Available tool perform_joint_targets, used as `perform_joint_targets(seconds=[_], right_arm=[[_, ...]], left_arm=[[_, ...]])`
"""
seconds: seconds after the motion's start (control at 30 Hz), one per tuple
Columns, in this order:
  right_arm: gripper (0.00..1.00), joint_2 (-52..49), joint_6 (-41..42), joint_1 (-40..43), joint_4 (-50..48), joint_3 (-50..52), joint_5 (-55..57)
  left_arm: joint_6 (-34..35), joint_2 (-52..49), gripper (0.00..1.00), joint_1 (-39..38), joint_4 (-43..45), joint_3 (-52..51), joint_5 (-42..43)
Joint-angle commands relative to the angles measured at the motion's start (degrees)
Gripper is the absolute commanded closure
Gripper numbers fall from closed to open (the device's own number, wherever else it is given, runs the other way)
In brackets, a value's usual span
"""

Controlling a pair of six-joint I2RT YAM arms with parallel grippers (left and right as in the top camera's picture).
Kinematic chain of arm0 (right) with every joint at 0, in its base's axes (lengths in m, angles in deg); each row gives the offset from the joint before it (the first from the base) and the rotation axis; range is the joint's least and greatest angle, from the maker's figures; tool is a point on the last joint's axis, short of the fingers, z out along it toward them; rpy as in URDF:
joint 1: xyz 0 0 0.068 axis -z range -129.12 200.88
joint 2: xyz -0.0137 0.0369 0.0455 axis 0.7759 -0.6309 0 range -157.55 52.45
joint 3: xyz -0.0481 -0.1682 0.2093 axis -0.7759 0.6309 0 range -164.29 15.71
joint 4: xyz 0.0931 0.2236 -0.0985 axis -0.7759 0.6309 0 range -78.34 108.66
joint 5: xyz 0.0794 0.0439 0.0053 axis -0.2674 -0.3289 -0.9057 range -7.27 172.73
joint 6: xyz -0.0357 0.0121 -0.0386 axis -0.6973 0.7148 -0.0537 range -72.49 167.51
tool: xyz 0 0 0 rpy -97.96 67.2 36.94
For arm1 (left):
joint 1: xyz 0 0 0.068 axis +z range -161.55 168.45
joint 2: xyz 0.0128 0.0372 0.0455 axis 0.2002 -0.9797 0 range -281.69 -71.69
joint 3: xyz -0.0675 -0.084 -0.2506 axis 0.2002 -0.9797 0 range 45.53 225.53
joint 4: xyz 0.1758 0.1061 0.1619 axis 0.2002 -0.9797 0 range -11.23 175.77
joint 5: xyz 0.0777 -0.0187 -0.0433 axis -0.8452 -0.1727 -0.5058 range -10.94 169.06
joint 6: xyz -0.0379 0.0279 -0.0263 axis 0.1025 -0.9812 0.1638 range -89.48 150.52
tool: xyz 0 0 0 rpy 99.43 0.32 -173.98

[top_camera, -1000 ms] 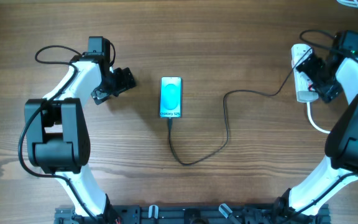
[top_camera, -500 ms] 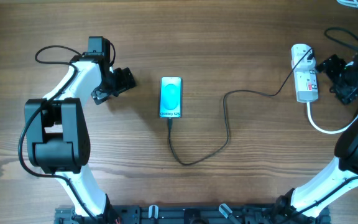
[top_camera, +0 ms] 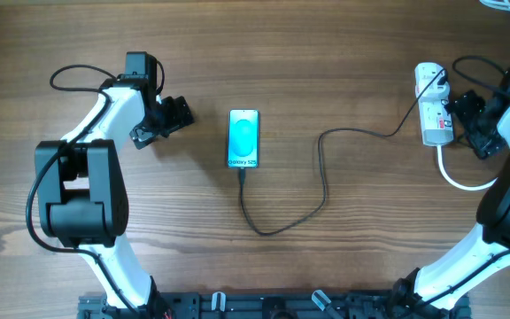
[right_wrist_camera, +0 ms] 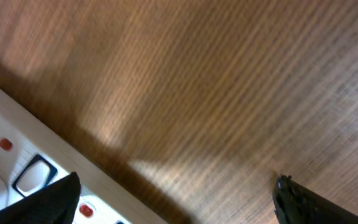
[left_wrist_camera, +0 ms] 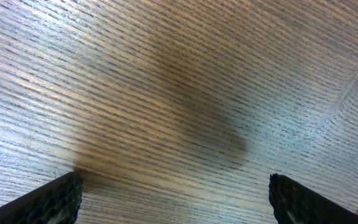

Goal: Plug charger to phone and switch on socket

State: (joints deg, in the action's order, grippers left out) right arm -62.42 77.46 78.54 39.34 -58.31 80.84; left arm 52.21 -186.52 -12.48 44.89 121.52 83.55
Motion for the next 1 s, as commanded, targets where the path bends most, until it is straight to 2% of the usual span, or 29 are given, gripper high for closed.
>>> perform_joint_targets(seconds=[0.0,0.17,0.53,0.8,0.97], right_arm=[[0.00,0.0,0.4,-0.2,-3.7,3.0,-4.7],[0.00,0.0,0.0,-0.3,-5.6,3.3,-4.6],[0.00,0.0,-3.2,-0.3,-2.6,3.3,-4.6],[0.00,0.0,-3.3,-0.5,-5.7,3.2,-1.5],[0.00,0.0,-6.0,-1.0,-6.0,2.6,1.6]], left_arm=[[-0.3,-0.7,0.00,0.5,0.0,-0.3,-0.1],[-0.3,-0.7,0.00,0.5,0.0,-0.3,-0.1],[-0.3,-0.7,0.00,0.5,0.0,-0.3,-0.1],[-0.3,-0.7,0.00,0.5,0.0,-0.3,-0.1],[-0.3,-0.7,0.00,0.5,0.0,-0.3,-0.1]])
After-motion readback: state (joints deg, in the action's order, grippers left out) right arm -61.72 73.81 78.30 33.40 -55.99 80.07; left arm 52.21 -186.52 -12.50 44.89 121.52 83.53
